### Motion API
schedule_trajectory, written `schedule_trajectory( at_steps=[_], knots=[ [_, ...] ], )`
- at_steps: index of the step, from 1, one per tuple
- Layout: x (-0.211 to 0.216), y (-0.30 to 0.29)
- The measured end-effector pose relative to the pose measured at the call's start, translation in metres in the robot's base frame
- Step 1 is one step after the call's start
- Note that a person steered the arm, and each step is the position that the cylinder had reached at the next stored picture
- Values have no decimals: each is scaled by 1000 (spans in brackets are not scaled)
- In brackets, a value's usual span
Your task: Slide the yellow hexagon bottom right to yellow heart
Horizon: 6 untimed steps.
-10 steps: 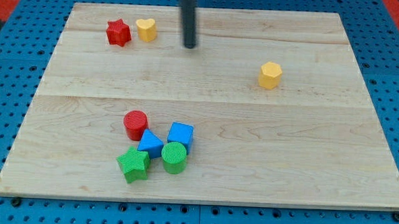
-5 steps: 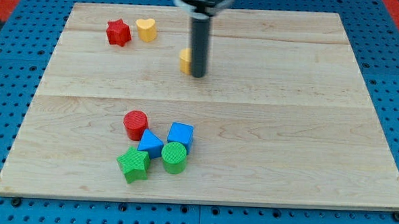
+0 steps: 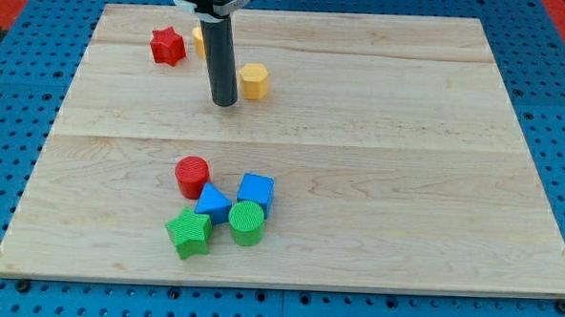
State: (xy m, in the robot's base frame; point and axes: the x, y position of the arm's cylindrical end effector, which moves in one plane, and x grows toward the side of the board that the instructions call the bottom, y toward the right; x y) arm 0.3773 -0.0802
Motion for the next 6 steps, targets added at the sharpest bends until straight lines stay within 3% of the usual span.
schedule_trajectory(
  at_steps=[3,4,5,6],
  knots=[
    [20,37],
    [-12,60],
    [-27,-1],
    [-12,-13]
  ],
)
